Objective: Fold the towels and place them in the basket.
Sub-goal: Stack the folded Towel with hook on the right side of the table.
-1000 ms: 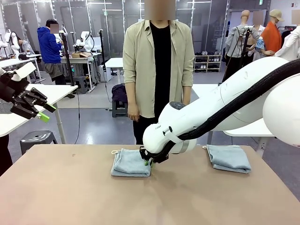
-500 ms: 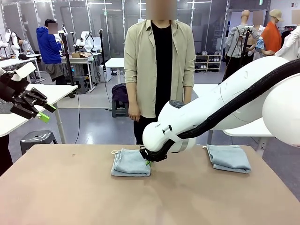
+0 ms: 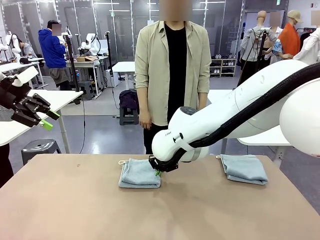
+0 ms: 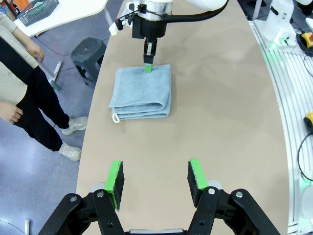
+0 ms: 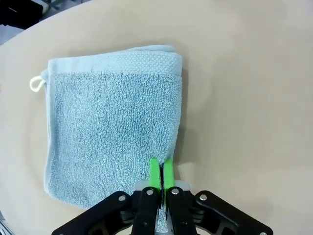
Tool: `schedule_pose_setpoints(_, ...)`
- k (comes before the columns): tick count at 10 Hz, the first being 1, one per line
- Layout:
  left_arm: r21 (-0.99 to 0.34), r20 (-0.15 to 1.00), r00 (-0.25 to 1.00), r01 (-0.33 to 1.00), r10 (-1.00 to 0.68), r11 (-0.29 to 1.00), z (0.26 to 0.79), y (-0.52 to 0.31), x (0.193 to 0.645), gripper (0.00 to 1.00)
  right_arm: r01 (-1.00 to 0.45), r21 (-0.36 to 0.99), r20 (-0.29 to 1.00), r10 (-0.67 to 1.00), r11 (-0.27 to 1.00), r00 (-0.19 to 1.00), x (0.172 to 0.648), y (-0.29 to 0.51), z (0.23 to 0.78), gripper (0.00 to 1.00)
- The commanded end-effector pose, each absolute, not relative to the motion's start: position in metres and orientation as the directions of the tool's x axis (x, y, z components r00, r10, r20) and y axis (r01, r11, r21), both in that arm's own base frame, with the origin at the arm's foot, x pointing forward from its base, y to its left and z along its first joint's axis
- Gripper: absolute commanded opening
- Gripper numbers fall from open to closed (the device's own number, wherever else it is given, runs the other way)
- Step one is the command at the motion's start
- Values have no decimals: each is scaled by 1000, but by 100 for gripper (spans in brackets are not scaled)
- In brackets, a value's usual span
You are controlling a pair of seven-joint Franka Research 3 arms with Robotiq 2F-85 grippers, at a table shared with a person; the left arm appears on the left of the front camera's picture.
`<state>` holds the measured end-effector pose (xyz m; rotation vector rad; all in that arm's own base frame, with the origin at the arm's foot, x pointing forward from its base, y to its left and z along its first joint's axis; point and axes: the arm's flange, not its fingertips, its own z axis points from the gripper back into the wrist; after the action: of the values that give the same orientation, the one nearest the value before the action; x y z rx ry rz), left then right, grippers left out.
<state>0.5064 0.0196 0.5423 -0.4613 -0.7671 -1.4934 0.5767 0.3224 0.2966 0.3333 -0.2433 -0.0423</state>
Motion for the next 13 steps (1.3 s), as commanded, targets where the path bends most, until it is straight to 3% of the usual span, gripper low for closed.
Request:
schedule_pose_setpoints(1, 183, 691, -92, 982, -717, 50, 543, 20, 506, 67, 1, 329, 229, -81, 944, 970, 577, 322, 297, 3)
schedule_pose_setpoints(9, 183, 691, -92, 982, -717, 50, 543, 20, 506, 67, -140, 329, 456, -28, 934, 889, 531, 245, 390, 3)
schedule_pose_setpoints(13, 183, 691, -92, 982, -717, 50, 543, 20, 506, 67, -199, 246, 570, 25, 949, 821, 497, 191, 450, 3)
